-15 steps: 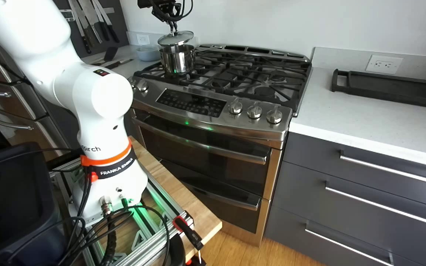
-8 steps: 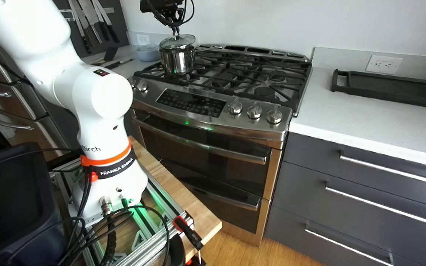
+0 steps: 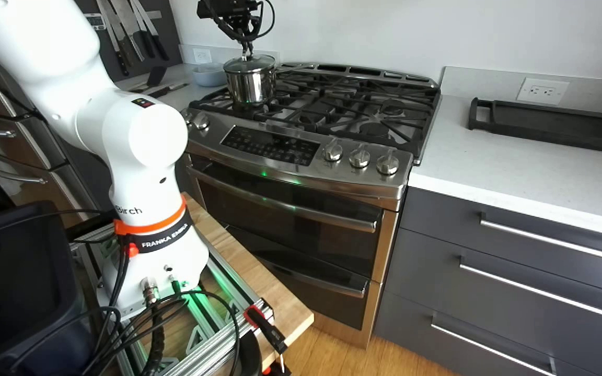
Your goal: Put the lid on the pot
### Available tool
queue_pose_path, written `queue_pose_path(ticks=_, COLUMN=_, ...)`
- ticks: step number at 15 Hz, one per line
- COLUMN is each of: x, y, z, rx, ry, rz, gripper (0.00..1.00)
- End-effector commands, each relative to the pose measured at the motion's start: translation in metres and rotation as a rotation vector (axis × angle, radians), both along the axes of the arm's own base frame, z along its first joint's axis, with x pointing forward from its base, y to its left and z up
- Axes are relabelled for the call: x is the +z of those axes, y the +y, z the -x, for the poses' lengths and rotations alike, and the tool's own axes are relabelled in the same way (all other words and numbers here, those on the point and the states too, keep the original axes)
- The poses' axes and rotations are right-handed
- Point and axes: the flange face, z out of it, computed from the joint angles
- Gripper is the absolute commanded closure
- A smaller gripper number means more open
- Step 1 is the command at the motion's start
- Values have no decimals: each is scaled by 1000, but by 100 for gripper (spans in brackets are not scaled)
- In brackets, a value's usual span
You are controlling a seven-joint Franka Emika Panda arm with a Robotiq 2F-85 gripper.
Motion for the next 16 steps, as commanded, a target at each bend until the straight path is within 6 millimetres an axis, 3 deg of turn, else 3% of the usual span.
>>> queue_pose_path(ticks=1, x=5, y=-7, z=5, rx=-9, ry=20, rz=7, gripper=96)
queue_pose_path(ticks=6, x=-1, y=-9, z=4, rx=-13, ry=48, rz=19, gripper=96)
queue_pose_path(ticks=7, x=-1, y=-8, z=4, rx=-17, ry=52, rz=24, gripper=92)
queue_pose_path(ticks=8, x=-1, y=-8, z=4, rx=-20, ry=52, rz=25, gripper=60)
queue_pose_path(ticks=9, x=-1, y=-8, z=3, rx=-21, ry=53, rz=25, gripper=60)
queue_pose_path(ticks=12, x=9, y=-7, z=6, rx=-25, ry=48, rz=31, gripper=38)
queue_pose_path(ticks=16, x=37, y=-8, z=15, rx=-22, ry=26, rz=47, gripper=9)
